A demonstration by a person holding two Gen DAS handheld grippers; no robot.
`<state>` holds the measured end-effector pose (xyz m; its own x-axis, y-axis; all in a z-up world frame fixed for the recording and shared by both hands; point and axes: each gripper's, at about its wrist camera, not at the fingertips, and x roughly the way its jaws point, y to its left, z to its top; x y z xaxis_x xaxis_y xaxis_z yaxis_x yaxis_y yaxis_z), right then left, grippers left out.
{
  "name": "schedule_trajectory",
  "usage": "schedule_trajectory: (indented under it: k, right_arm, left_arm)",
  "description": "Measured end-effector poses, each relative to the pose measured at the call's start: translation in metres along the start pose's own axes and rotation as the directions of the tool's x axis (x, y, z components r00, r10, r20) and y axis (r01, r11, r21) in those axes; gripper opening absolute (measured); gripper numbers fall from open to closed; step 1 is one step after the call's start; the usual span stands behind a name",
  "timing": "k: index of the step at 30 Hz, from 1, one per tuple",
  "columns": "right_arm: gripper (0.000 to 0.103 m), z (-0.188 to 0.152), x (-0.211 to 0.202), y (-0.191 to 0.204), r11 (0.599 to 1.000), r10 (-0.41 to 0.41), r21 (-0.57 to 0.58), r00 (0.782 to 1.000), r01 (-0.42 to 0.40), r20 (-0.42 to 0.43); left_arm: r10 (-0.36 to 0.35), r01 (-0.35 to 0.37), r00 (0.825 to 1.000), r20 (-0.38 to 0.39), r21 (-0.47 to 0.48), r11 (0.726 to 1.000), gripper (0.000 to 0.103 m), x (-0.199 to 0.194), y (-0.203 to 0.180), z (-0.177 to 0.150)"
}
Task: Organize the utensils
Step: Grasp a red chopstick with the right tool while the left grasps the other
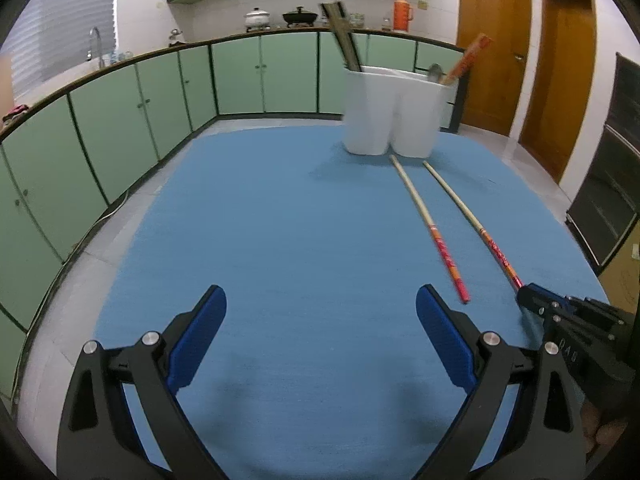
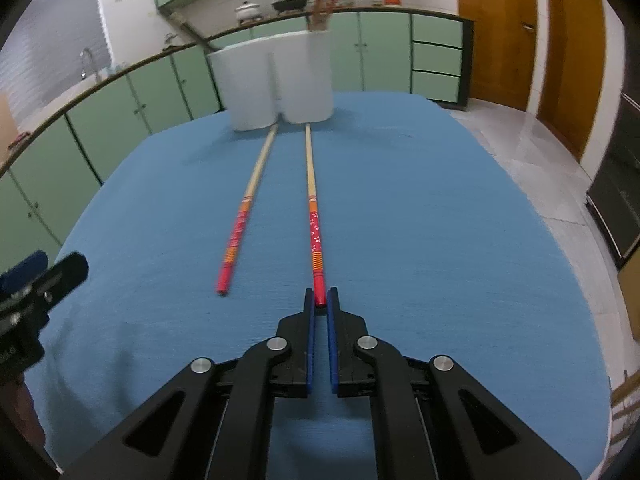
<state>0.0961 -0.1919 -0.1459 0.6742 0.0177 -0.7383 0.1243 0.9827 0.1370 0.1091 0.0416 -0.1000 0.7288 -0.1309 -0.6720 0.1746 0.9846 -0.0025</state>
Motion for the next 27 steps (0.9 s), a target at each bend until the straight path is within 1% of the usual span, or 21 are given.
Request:
schedule_trajectory:
  k: [4, 8, 10, 12, 16, 19, 21, 22, 24, 25, 26, 27]
  right_arm:
    - [0.006, 0.002, -0.005, -0.018, 1.0, -0.013, 0.025, 1.0, 0.012, 0.014]
    - [0.005, 0.001, -0.01, -0.027, 1.0, -0.013, 0.02, 1.0, 0.012, 0.027]
    - [0.005, 0.001, -0.011, -0.03, 1.0, -0.01, 0.018, 1.0, 0.009, 0.029]
    - [0.005, 0.001, -0.011, -0.033, 1.0, 0.0, 0.024, 1.0, -0.001, 0.027]
    - [0.005, 0.001, -0.011, -0.039, 0.999, 0.017, 0.028, 1.0, -0.018, 0.025]
    - [0.005, 0.002, -0.011, -0.042, 0.999, 0.022, 0.03, 0.999, -0.023, 0.026]
    - [0.005, 0.002, -0.011, -0.045, 0.999, 0.028, 0.038, 0.999, -0.029, 0.025]
    - [0.005, 0.002, -0.011, -0.047, 0.999, 0.03, 0.042, 0.999, -0.031, 0.025]
    - [0.005, 0.002, -0.011, -0.05, 0.998, 0.033, 0.049, 0.999, -0.034, 0.024]
    - [0.005, 0.002, -0.011, -0.05, 0.998, 0.034, 0.052, 0.999, -0.036, 0.024]
    - [0.005, 0.002, -0.011, -0.052, 0.998, 0.035, 0.055, 0.999, -0.037, 0.024]
    - [0.005, 0.001, -0.012, -0.052, 0.998, 0.035, 0.056, 0.999, -0.037, 0.024]
  left_arm:
    - [-0.038, 0.038, 0.999, -0.008, 0.009, 0.999, 0.093, 0.006, -0.021, -0.001]
    - [-0.072, 0.073, 0.997, -0.023, 0.02, 0.997, 0.093, 0.013, -0.044, -0.001]
    - [-0.078, 0.079, 0.997, -0.026, 0.023, 0.997, 0.09, 0.016, -0.053, -0.001]
    - [-0.084, 0.085, 0.996, -0.04, 0.029, 0.996, 0.08, 0.021, -0.063, 0.0]
    - [-0.096, 0.098, 0.993, -0.07, 0.015, 0.995, 0.077, 0.032, -0.072, 0.001]
    - [-0.101, 0.102, 0.991, -0.09, 0.004, 0.995, 0.073, 0.038, -0.079, 0.0]
    - [-0.1, 0.1, 0.99, -0.101, 0.0, 0.995, 0.065, 0.043, -0.083, -0.001]
    - [-0.1, 0.1, 0.989, -0.11, -0.003, 0.995, 0.063, 0.046, -0.085, -0.001]
    - [-0.102, 0.102, 0.986, -0.128, -0.007, 0.995, 0.054, 0.051, -0.09, -0.002]
    - [-0.102, 0.101, 0.985, -0.142, -0.011, 0.995, 0.052, 0.055, -0.093, -0.003]
    - [-0.101, 0.1, 0.984, -0.148, -0.013, 0.995, 0.048, 0.057, -0.094, -0.003]
    - [-0.089, 0.088, 0.985, -0.148, -0.009, 0.996, 0.046, 0.058, -0.097, -0.003]
